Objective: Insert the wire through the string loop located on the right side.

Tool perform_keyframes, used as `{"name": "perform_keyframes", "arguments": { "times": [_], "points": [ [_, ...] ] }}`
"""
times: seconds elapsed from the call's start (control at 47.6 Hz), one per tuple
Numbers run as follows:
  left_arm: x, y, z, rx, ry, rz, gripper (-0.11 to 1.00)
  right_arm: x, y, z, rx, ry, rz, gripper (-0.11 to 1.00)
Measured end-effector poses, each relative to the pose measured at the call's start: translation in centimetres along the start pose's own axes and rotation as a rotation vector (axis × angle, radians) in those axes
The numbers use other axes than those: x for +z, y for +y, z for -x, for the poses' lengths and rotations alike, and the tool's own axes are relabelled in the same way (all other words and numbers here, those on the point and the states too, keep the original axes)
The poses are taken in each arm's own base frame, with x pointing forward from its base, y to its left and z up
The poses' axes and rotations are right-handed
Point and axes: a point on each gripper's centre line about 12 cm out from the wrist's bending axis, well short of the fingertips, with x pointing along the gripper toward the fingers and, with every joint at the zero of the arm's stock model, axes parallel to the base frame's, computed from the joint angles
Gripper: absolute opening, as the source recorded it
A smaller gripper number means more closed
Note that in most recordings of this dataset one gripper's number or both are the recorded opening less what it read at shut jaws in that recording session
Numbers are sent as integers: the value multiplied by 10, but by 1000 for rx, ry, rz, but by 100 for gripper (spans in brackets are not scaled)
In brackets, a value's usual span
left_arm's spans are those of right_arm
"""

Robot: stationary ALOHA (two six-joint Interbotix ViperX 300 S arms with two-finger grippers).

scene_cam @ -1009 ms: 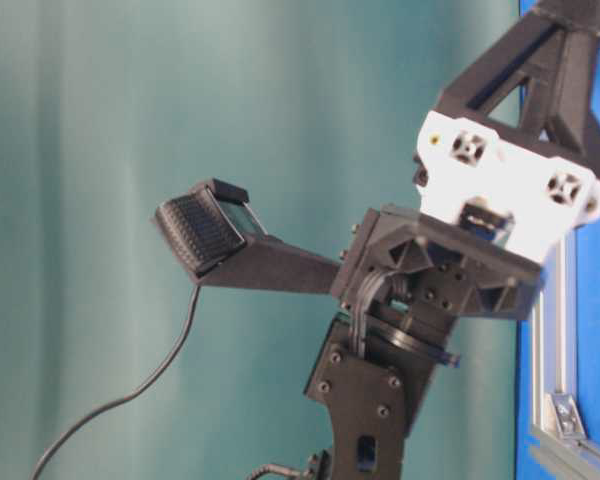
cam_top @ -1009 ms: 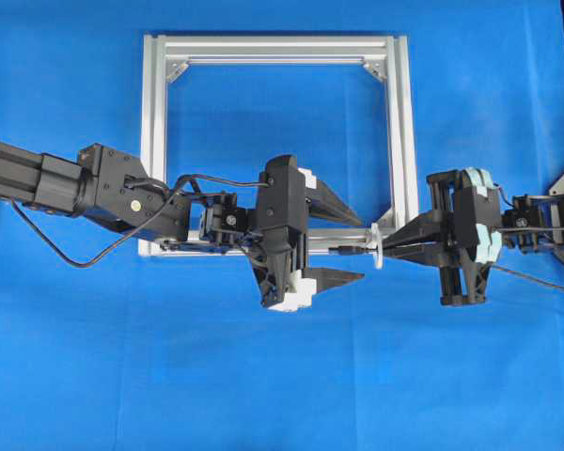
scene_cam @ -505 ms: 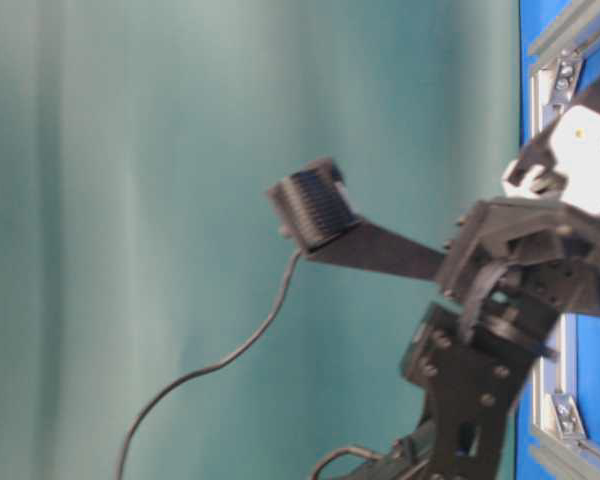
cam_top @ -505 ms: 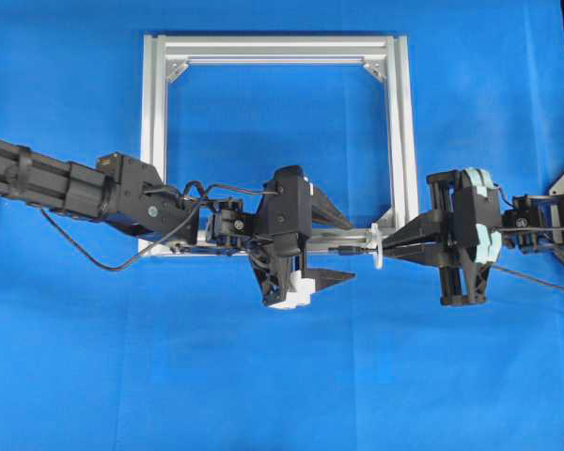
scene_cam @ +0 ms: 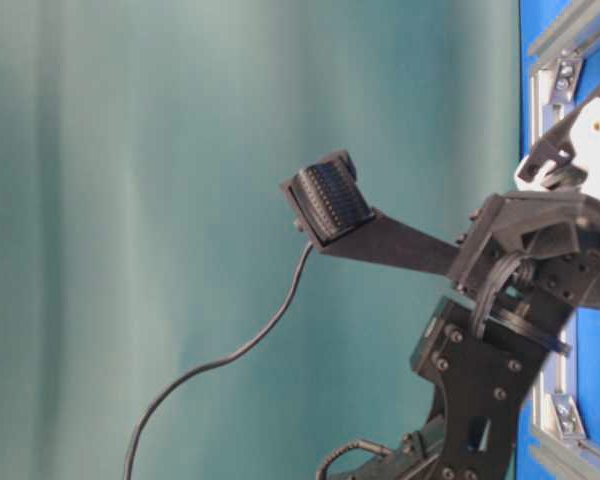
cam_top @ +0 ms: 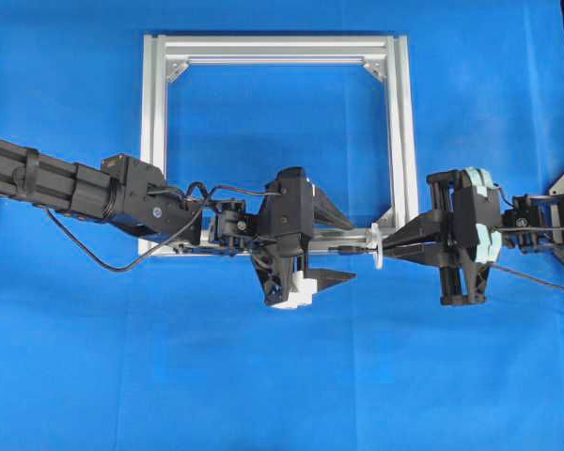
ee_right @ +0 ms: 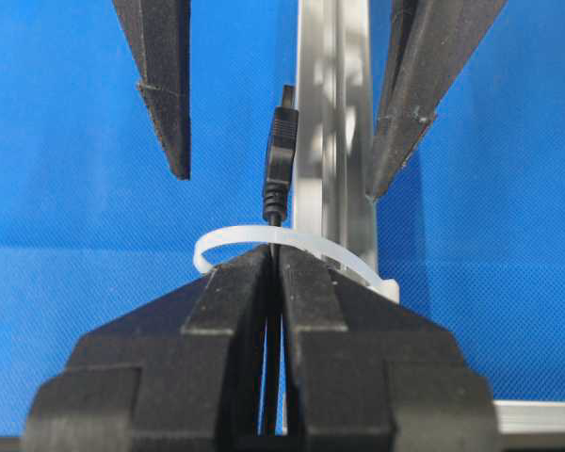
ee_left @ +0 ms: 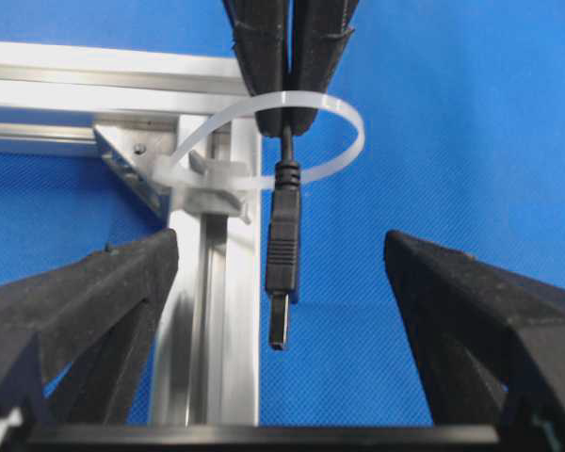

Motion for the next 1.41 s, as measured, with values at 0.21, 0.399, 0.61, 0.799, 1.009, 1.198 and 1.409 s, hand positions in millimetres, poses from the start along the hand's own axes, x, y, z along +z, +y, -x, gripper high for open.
{"name": "perform_keyframes", "arguments": {
  "times": [0.21,0.399,0.61,0.799,1.009,1.198,1.409],
  "points": [
    [0,0,0,1,0,1,85,0,0,0,0,0,0,-3],
    [-1,-1,0,-1,2,-1,85,0,0,0,0,0,0,-3],
    [-1,0,0,0,2,0,85,-1,0,0,2,2,2,-3],
    [0,0,0,0,0,0,83,0,0,0,0,0,0,-3],
    [2,0,0,-1,-6,0,44,-1,0,0,0,6,0,-3],
    [3,-1,-1,-3,-9,-2,8,-1,0,0,-1,9,0,-3],
    [3,-1,-1,-3,-9,-2,8,-1,0,0,-1,15,0,-2]
  ]
}}
